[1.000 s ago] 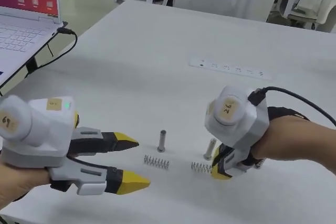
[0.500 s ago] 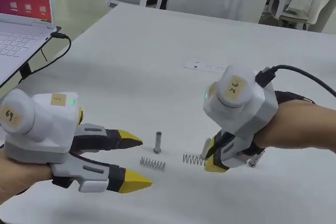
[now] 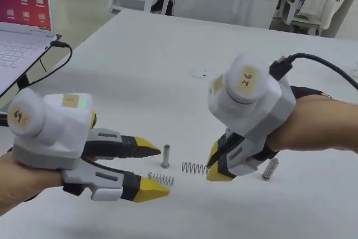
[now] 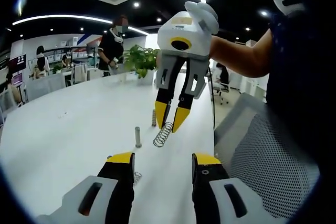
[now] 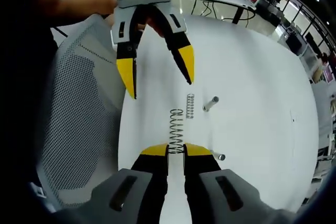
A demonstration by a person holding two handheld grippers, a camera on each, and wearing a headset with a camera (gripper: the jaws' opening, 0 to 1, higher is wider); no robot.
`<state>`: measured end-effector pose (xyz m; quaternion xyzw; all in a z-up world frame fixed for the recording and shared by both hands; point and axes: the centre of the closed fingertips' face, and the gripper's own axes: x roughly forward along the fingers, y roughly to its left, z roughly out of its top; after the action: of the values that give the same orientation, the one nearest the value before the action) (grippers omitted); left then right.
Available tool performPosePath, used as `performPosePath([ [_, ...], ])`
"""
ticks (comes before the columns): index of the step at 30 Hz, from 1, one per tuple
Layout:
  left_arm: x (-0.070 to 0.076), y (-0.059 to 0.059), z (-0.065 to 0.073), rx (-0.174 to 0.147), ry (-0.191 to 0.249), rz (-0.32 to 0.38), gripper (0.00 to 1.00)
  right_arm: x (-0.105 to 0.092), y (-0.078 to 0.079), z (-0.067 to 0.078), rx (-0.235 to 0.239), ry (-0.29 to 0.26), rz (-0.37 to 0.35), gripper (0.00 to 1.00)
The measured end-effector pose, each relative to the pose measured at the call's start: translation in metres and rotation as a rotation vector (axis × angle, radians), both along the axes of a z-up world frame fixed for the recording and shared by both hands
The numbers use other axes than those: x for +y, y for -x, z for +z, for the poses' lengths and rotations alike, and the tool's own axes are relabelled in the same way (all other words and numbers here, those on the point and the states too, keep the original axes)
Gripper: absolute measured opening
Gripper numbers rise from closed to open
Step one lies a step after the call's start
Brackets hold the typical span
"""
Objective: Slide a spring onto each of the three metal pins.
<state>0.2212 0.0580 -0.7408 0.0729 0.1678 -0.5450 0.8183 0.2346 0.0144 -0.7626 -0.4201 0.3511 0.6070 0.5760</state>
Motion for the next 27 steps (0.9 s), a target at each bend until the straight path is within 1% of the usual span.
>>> performPosePath([
  [5, -0.006, 0.001, 0.003, -0.009, 0.001, -0.022, 0.33, 0.003, 0.003, 0.005, -0.014, -0.002, 0.016, 0.08],
  [10, -0.012, 0.002, 0.005, -0.016, -0.001, -0.047, 0.30, 0.007, 0.007, 0.010, -0.016, -0.013, 0.034, 0.08],
  [18, -0.018, 0.002, 0.005, -0.025, -0.008, -0.070, 0.25, 0.009, 0.008, 0.013, -0.029, -0.015, 0.058, 0.08],
  [23, -0.023, 0.005, 0.006, -0.028, -0.011, -0.092, 0.20, 0.008, 0.010, 0.013, -0.029, -0.004, 0.075, 0.08],
  [27, -0.025, 0.005, 0.006, -0.034, -0.010, -0.098, 0.17, 0.010, 0.013, 0.015, -0.028, -0.009, 0.085, 0.08],
])
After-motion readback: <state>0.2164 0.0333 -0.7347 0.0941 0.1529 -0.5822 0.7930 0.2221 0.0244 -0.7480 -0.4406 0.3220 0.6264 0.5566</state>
